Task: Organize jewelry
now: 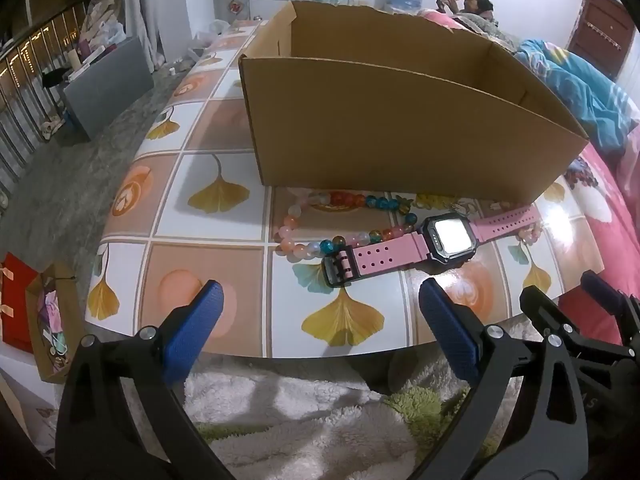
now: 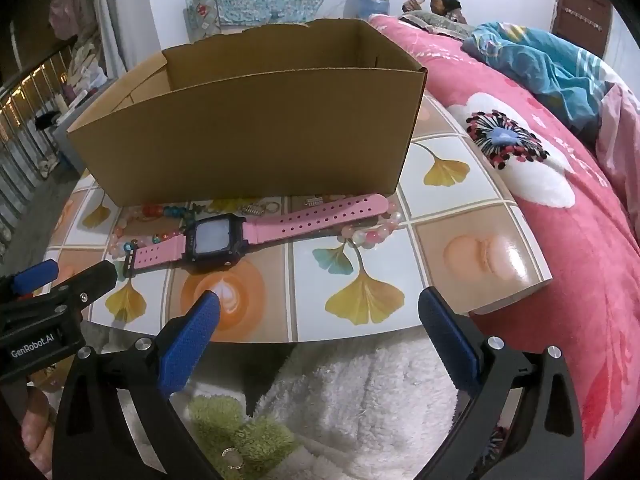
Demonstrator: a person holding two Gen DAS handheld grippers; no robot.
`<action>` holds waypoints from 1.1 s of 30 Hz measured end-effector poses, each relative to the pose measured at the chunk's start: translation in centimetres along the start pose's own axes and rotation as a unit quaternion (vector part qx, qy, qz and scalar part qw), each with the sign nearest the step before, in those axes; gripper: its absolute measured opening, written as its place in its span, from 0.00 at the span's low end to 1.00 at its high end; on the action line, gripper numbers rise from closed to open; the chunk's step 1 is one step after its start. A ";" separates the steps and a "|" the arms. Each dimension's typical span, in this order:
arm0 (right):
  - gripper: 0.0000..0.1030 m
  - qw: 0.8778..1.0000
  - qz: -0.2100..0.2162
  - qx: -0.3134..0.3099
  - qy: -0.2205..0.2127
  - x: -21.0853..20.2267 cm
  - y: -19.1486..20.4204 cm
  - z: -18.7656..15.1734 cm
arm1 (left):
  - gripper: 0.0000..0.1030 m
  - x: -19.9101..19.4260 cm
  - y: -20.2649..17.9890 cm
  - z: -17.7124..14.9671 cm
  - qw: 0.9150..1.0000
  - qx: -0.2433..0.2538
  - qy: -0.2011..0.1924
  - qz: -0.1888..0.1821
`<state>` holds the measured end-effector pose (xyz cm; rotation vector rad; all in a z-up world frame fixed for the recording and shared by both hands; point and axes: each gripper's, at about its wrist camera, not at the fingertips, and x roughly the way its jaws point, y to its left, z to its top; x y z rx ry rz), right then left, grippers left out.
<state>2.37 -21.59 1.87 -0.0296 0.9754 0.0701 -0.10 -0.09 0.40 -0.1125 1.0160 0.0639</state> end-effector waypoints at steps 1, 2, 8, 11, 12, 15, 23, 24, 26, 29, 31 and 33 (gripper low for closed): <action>0.94 1.000 0.001 0.001 0.000 0.0 0.0 0.0 | 0.92 0.0 -0.1 0.0 1.000 0.000 0.000 0.001; 0.94 1.000 0.001 0.001 0.000 0.0 0.0 0.0 | 0.92 0.0 -0.1 0.0 1.000 0.000 0.000 0.001; 0.94 1.000 0.001 0.001 0.001 0.0 -0.1 0.1 | 0.92 0.0 -0.1 0.0 1.000 0.000 0.000 0.000; 0.94 1.000 0.000 0.000 0.000 -0.1 -0.1 0.1 | 0.92 0.0 -0.1 0.1 1.000 0.000 0.000 0.000; 0.94 1.000 0.000 0.000 0.000 -0.1 0.0 0.1 | 0.92 0.0 -0.1 0.1 1.000 -0.001 0.000 0.000; 0.94 1.000 0.000 0.000 0.000 -0.1 0.0 0.1 | 0.92 0.0 -0.1 0.1 1.000 -0.002 -0.002 0.000; 0.94 1.000 -0.001 0.000 0.000 -0.2 0.0 0.2 | 0.92 -0.1 0.1 0.1 1.000 -0.004 -0.004 -0.001; 0.94 1.000 -0.001 0.000 0.000 -0.2 0.0 0.2 | 0.92 -0.1 0.1 0.1 1.000 -0.003 -0.004 0.000; 0.94 1.000 0.000 0.000 0.000 -0.2 0.0 0.2 | 0.92 -0.1 0.1 0.1 1.000 -0.003 -0.004 0.000; 0.94 1.000 0.000 0.000 0.000 -0.2 0.0 0.2 | 0.92 -0.1 0.1 0.1 1.000 -0.003 -0.004 0.000; 0.94 1.000 -0.001 0.000 -0.001 -0.2 -0.1 0.2 | 0.92 -0.1 0.1 0.1 1.000 -0.003 -0.004 0.000; 0.94 1.000 -0.001 0.000 -0.001 -0.2 -0.1 0.2 | 0.92 -0.1 0.1 0.1 1.000 -0.004 -0.004 0.000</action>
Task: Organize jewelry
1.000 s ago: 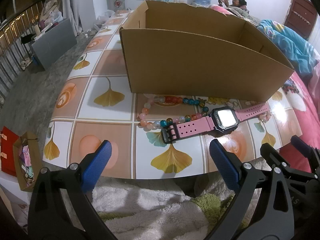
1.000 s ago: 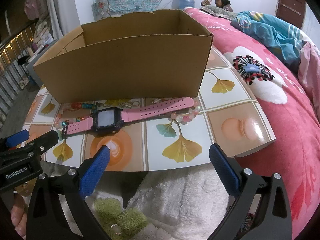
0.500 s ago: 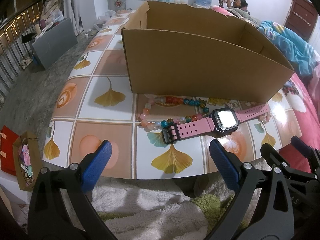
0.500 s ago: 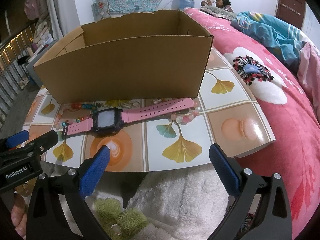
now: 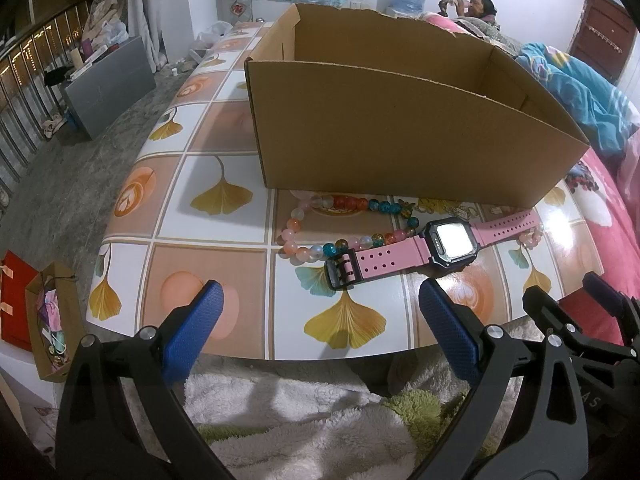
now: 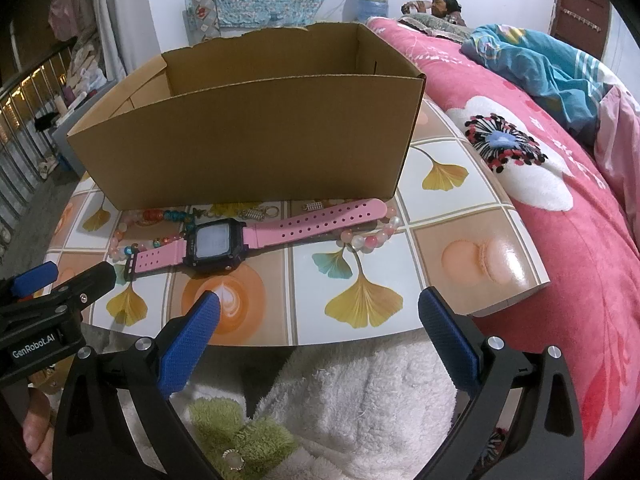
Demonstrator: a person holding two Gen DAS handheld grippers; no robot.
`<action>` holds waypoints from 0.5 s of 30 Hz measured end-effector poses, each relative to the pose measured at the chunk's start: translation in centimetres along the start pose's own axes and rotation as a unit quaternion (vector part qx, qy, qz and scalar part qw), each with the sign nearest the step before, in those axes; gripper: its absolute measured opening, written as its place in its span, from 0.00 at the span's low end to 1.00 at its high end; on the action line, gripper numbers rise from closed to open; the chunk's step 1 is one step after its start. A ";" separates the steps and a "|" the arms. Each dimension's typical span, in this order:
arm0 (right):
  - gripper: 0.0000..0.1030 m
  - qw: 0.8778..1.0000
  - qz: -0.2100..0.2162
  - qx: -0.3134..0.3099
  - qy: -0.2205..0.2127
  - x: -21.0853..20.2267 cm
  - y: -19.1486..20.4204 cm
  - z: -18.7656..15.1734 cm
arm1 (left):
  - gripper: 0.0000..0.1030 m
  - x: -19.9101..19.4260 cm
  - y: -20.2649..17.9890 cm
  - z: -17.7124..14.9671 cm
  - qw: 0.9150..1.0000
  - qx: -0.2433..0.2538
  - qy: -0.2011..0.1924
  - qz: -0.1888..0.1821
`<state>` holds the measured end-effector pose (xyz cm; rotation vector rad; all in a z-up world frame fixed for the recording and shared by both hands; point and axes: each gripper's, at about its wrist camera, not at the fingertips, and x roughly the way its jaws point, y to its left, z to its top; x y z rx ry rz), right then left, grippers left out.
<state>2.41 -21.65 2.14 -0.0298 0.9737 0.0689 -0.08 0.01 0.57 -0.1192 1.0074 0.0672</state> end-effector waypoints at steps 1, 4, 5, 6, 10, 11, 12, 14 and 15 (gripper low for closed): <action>0.94 1.000 0.000 0.000 0.000 0.0 0.0 0.1 | 0.92 0.0 0.0 0.0 1.000 0.000 0.000 0.001; 0.94 1.000 0.000 0.000 0.000 0.0 0.0 0.1 | 0.92 0.0 0.1 0.1 1.000 0.000 0.000 0.001; 0.94 1.000 0.000 0.000 0.000 0.0 0.1 0.0 | 0.92 0.0 0.1 0.1 1.000 0.000 0.000 0.001; 0.94 1.000 0.000 0.000 0.000 0.0 0.1 0.1 | 0.92 0.0 0.0 0.0 1.000 0.000 -0.001 0.001; 0.94 1.000 -0.001 0.000 0.000 0.0 0.1 0.0 | 0.92 -0.1 0.1 0.2 1.000 0.000 -0.001 0.001; 0.94 1.000 0.000 0.000 0.000 0.0 0.1 0.0 | 0.92 -0.1 0.1 0.1 1.000 0.000 -0.001 0.001; 0.94 1.000 0.000 0.000 0.000 0.0 0.1 0.0 | 0.92 -0.1 0.1 0.1 1.000 0.000 -0.001 0.001; 0.94 1.000 0.000 0.001 0.000 0.1 0.1 0.0 | 0.92 -0.1 0.1 0.1 1.000 0.000 -0.001 0.001; 0.94 1.000 -0.001 0.001 0.000 0.1 0.1 0.0 | 0.92 -0.1 0.1 0.1 1.000 0.000 -0.001 0.001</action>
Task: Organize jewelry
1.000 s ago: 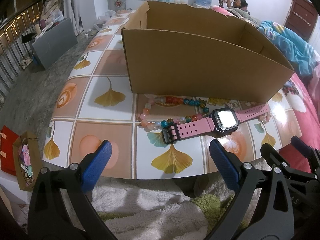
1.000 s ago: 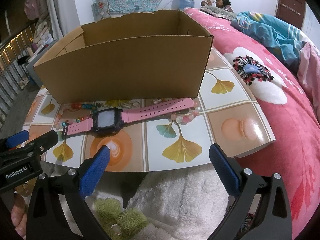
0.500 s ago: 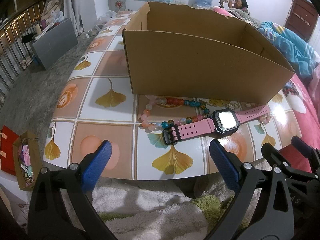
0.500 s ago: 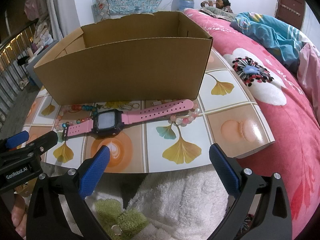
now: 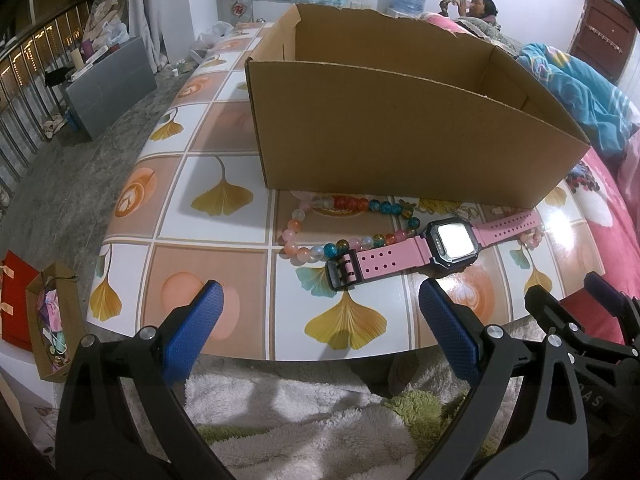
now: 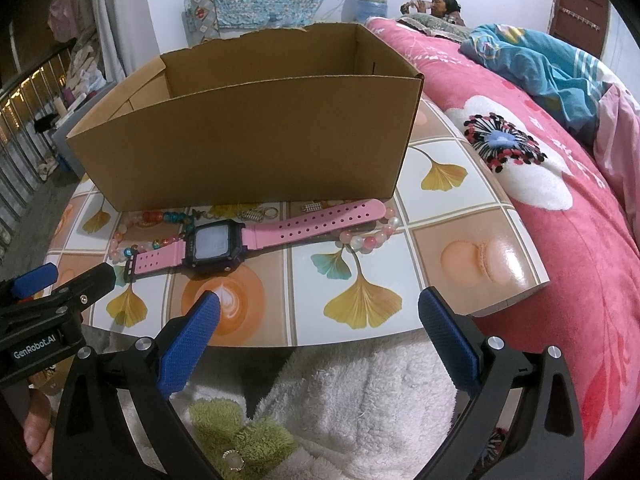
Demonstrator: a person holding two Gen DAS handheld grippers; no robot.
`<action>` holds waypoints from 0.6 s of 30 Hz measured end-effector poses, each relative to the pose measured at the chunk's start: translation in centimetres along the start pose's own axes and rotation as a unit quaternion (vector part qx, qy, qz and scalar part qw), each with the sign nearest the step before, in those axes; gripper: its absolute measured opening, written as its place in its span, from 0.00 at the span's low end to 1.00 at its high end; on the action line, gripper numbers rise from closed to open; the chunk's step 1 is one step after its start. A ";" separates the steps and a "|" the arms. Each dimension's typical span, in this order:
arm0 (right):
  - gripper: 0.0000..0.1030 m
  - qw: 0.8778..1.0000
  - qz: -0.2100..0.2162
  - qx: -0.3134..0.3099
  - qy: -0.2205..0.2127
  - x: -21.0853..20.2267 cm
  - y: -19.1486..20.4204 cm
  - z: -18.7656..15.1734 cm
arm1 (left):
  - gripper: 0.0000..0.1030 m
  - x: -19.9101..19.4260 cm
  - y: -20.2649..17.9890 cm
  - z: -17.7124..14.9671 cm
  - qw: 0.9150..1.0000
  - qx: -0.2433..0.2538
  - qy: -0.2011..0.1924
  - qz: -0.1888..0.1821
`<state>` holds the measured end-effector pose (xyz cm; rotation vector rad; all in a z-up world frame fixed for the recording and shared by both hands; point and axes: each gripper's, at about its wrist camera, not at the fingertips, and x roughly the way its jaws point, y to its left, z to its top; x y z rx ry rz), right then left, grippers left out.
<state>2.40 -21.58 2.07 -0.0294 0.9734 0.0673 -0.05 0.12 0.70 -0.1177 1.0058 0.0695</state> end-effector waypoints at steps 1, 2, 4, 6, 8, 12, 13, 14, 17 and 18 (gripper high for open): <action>0.94 1.000 0.000 0.000 0.000 0.0 0.0 0.0 | 0.92 0.0 0.0 0.0 1.000 0.000 0.000 0.000; 0.94 1.000 0.000 0.000 0.000 0.0 0.0 0.0 | 0.92 0.0 0.0 0.0 1.000 0.000 0.000 0.000; 0.94 1.000 0.000 0.000 0.000 0.0 0.0 0.0 | 0.92 0.1 0.0 0.0 1.000 0.000 0.001 0.000; 0.94 1.000 0.000 0.000 0.000 0.0 0.0 -0.1 | 0.92 0.1 0.1 0.0 1.000 0.000 0.002 0.000; 0.94 1.000 0.000 0.000 -0.001 0.0 0.0 -0.1 | 0.92 0.2 0.1 0.0 1.000 0.001 0.000 0.001; 0.94 1.000 -0.001 -0.002 -0.004 0.0 -0.1 0.0 | 0.92 0.2 0.2 0.0 1.000 0.002 -0.004 -0.001; 0.94 1.000 -0.002 -0.004 -0.007 -0.1 -0.1 0.1 | 0.92 0.2 0.2 -0.1 1.000 0.002 -0.006 -0.002; 0.94 1.000 -0.002 -0.005 -0.010 -0.1 -0.2 0.1 | 0.92 0.2 0.3 -0.1 1.000 0.004 -0.010 -0.003; 0.94 1.000 -0.002 -0.007 -0.026 -0.2 -0.5 0.4 | 0.92 0.4 0.4 -0.1 1.000 0.008 -0.014 -0.003; 0.94 0.999 -0.002 -0.009 -0.031 -0.3 -0.6 0.4 | 0.92 0.5 0.5 -0.1 1.000 0.008 -0.013 -0.003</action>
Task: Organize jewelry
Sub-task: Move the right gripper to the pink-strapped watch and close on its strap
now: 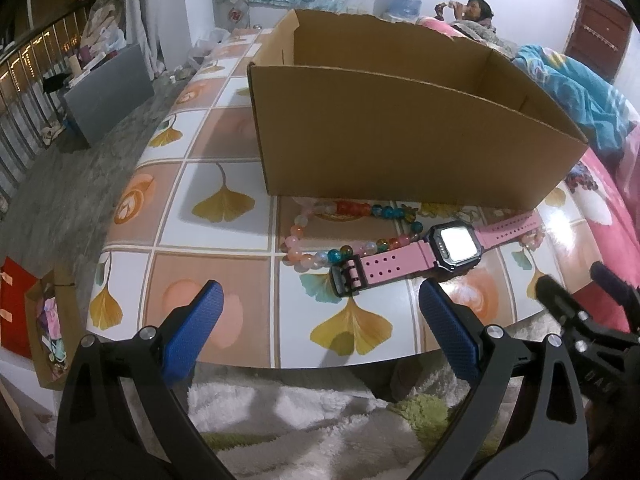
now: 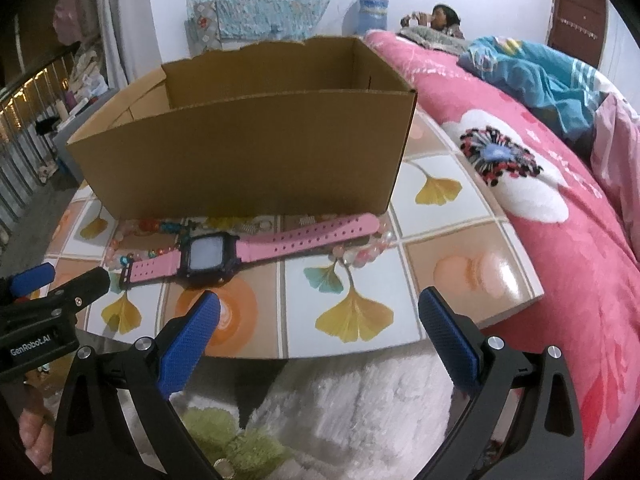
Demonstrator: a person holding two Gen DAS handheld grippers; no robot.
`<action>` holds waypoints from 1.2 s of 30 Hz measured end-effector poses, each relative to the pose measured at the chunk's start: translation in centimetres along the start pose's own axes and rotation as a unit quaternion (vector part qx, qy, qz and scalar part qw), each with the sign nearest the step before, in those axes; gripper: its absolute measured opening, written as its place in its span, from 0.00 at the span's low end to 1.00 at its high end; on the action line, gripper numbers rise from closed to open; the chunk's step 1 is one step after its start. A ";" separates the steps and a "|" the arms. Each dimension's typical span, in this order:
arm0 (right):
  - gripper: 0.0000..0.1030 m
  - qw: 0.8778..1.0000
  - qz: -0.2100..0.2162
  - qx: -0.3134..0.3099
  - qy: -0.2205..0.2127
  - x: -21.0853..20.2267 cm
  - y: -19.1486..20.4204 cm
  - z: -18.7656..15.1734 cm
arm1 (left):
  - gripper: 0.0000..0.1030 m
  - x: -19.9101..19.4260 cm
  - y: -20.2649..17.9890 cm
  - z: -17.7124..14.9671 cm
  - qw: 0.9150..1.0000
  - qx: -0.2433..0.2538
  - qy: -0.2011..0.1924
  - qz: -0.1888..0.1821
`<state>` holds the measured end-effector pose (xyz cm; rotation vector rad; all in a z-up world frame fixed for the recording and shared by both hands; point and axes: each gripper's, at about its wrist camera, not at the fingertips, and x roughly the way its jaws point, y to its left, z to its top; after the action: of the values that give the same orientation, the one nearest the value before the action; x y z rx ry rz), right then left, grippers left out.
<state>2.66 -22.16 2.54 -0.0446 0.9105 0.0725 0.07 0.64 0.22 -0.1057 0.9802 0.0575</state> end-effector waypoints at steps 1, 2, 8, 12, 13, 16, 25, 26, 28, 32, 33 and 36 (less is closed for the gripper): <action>0.94 1.000 -0.001 -0.003 -0.008 -0.1 -0.1 0.1 | 0.92 0.2 0.2 0.0 1.000 0.000 0.002 -0.002; 0.94 1.000 -0.003 -0.005 -0.015 -0.2 -0.1 0.2 | 0.92 0.4 0.3 -0.1 1.000 0.001 0.003 -0.002; 0.94 0.998 -0.002 -0.023 -0.050 -1.0 -0.2 0.1 | 0.92 0.8 0.6 0.2 1.000 0.019 -0.002 -0.001; 0.94 0.997 0.003 -0.028 -0.071 -1.4 -0.3 -0.3 | 0.92 0.3 0.3 0.5 0.999 0.040 -0.029 -0.011; 0.94 0.997 0.002 -0.028 -0.075 -1.5 -0.4 -0.5 | 0.92 0.2 0.2 0.5 0.998 0.045 -0.036 -0.011; 0.94 0.997 0.011 -0.020 -0.078 -1.7 -0.7 -0.8 | 0.92 0.0 -0.3 1.0 0.996 0.068 -0.049 -0.030; 0.94 0.995 0.009 -0.016 -0.094 -2.0 -1.4 -1.5 | 0.92 -1.0 -0.1 1.1 0.988 0.058 -0.088 -0.115; 0.94 0.995 0.012 -0.016 -0.093 -2.0 -1.5 -1.5 | 0.92 -1.0 -0.1 1.2 0.988 0.056 -0.085 -0.119; 0.94 0.995 0.016 -0.017 -0.094 -1.9 -1.5 -1.6 | 0.92 -1.1 0.0 1.2 0.987 0.050 -0.084 -0.124; 0.94 0.994 0.018 -0.021 -0.102 -2.1 -1.4 -1.6 | 0.92 -1.3 0.3 1.4 0.987 0.041 -0.089 -0.128; 0.94 0.994 0.021 -0.020 -0.103 -2.2 -1.4 -1.6 | 0.92 -1.4 0.4 1.4 0.986 0.037 -0.090 -0.134; 0.94 0.994 0.027 -0.014 -0.105 -2.1 -1.5 -1.5 | 0.92 -1.4 0.8 1.5 0.984 0.020 -0.082 -0.157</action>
<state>0.29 -23.83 3.27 -0.0383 0.7001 0.1375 0.45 1.57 2.11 -0.2146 0.7898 -0.2401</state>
